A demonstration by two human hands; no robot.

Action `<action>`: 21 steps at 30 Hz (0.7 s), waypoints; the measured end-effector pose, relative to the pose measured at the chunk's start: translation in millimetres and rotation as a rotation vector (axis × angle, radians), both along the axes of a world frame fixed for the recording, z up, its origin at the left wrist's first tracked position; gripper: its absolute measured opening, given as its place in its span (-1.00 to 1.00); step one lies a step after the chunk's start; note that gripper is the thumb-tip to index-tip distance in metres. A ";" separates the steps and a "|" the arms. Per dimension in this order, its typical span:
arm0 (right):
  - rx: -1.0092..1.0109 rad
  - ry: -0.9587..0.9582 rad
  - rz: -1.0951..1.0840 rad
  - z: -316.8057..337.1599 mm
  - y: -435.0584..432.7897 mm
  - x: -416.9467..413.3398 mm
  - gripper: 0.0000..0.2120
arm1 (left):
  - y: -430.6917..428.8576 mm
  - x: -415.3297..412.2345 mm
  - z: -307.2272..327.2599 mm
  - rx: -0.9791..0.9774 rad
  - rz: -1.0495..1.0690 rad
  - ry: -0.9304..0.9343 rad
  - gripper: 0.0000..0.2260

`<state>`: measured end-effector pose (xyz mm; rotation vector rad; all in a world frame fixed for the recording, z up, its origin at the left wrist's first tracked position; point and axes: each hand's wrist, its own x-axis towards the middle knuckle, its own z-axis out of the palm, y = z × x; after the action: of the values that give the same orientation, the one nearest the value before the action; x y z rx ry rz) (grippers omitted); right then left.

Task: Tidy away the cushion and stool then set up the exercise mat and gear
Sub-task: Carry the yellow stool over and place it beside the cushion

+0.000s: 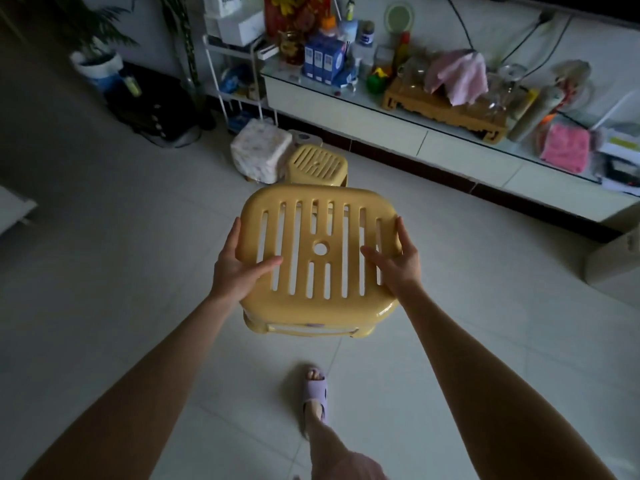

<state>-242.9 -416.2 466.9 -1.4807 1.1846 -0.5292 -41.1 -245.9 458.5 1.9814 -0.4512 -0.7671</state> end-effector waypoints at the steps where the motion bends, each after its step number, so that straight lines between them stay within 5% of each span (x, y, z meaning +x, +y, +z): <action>1: 0.011 -0.005 0.006 0.1 -14.1 16.8 -0.13 | -13.3 15.7 1.1 0.000 0.008 0.004 -0.05; 21: 0.044 0.051 -0.102 -17.2 -235.9 298.1 -0.17 | -255.9 306.6 -18.3 -0.047 -0.082 0.043 -0.08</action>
<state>55.2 -652.1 449.8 -1.4089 1.3089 -0.5334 265.5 -501.8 440.2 1.9085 -0.5230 -0.8420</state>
